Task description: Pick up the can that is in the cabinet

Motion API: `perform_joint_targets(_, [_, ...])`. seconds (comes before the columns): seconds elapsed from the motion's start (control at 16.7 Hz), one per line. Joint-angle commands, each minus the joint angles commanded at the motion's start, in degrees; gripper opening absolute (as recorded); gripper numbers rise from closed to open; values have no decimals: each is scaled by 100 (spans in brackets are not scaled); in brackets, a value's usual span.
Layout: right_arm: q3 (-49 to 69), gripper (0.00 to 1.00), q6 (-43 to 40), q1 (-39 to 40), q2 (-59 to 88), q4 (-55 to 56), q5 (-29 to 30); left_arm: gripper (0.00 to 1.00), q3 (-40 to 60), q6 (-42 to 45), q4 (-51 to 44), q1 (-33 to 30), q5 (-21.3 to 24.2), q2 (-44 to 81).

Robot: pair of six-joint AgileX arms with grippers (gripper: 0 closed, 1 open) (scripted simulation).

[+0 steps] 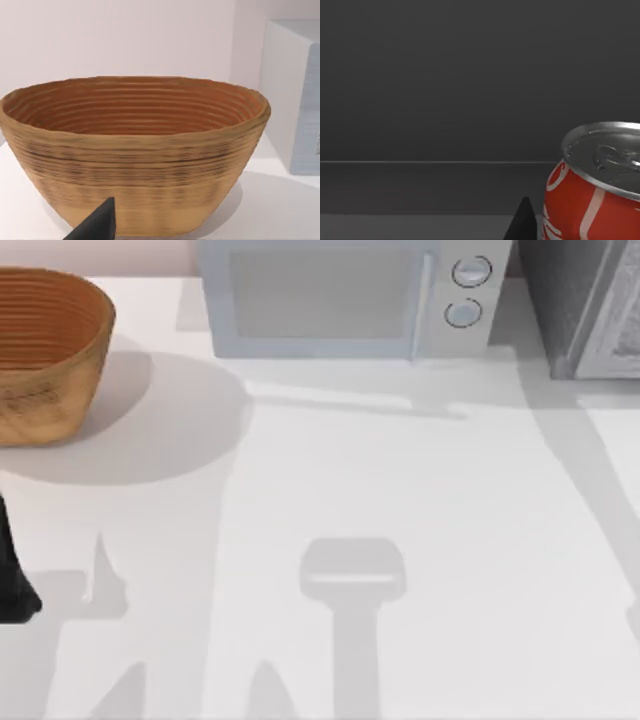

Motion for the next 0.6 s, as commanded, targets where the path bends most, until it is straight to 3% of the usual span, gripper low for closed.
perform_joint_targets(0.36, [10, 0, -12, 776, -1534, -1563, 751, 100, 0, 0, 0, 0, 0, 0])
perform_joint_targets(0.6, [12, 0, -15, 894, -1713, -1743, 863, 100, 0, 0, 0, 0, 0, 0])
